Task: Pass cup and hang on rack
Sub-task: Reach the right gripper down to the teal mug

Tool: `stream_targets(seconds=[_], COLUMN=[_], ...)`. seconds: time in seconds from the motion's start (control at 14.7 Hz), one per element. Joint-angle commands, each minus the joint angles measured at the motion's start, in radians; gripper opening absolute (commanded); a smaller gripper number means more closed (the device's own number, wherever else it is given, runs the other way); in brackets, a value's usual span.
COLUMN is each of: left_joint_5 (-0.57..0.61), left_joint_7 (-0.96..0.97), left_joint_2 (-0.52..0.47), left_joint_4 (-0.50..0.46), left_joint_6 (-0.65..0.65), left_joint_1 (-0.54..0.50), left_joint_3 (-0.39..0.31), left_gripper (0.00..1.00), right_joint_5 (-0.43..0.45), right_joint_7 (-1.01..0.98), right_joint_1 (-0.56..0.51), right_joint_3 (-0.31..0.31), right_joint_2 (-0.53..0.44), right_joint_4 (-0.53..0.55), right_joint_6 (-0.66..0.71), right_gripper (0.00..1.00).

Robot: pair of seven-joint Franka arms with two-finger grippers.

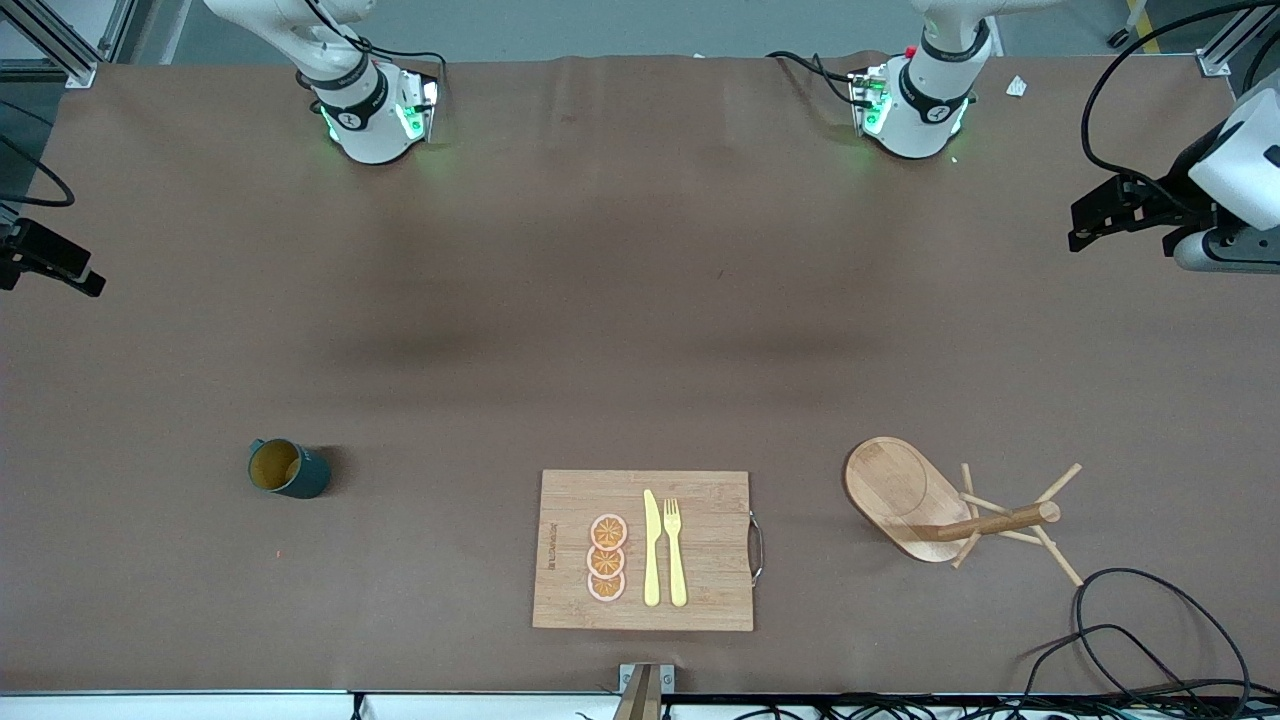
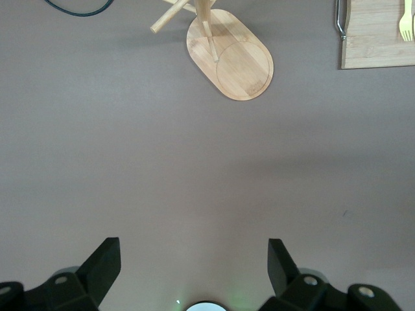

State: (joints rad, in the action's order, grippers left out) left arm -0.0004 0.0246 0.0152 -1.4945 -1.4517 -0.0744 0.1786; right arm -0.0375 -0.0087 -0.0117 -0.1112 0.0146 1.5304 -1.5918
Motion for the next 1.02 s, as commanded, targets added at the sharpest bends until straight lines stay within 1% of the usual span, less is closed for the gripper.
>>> stream_targets(seconds=[0.0,0.14,0.34,0.55,0.75,0.95], left_joint_5=[-0.003,0.005,0.007,0.006,0.008,0.010], left_joint_7=[0.008,0.003,0.011,0.009,0.012,0.012], left_joint_2=[0.000,0.000,0.005,0.005,0.003,0.005], left_joint_4=[0.008,0.010,0.011,0.010,0.011,0.008], left_joint_6=[0.014,0.014,0.013,0.005,-0.015,-0.032], left_joint_1=[0.002,0.002,-0.005,-0.004,-0.005,-0.008], left_joint_3=[0.001,-0.001,-0.001,-0.001,-0.002,-0.008], left_gripper=[1.00,1.00,1.00,1.00,1.00,1.00], right_joint_5=[-0.012,-0.013,-0.021,-0.022,-0.024,-0.024], right_joint_7=[-0.007,-0.008,-0.008,-0.008,-0.005,-0.002], right_joint_1=[-0.008,-0.007,0.007,0.013,0.021,0.056], right_joint_3=[0.002,0.002,0.005,0.008,0.011,0.013], right_joint_2=[-0.013,-0.012,0.053,0.177,0.309,0.415], right_joint_4=[0.011,0.011,0.020,0.025,0.025,0.027], right_joint_6=[0.001,-0.011,-0.101,-0.224,-0.284,-0.377], right_gripper=[1.00,1.00,1.00,1.00,1.00,1.00])
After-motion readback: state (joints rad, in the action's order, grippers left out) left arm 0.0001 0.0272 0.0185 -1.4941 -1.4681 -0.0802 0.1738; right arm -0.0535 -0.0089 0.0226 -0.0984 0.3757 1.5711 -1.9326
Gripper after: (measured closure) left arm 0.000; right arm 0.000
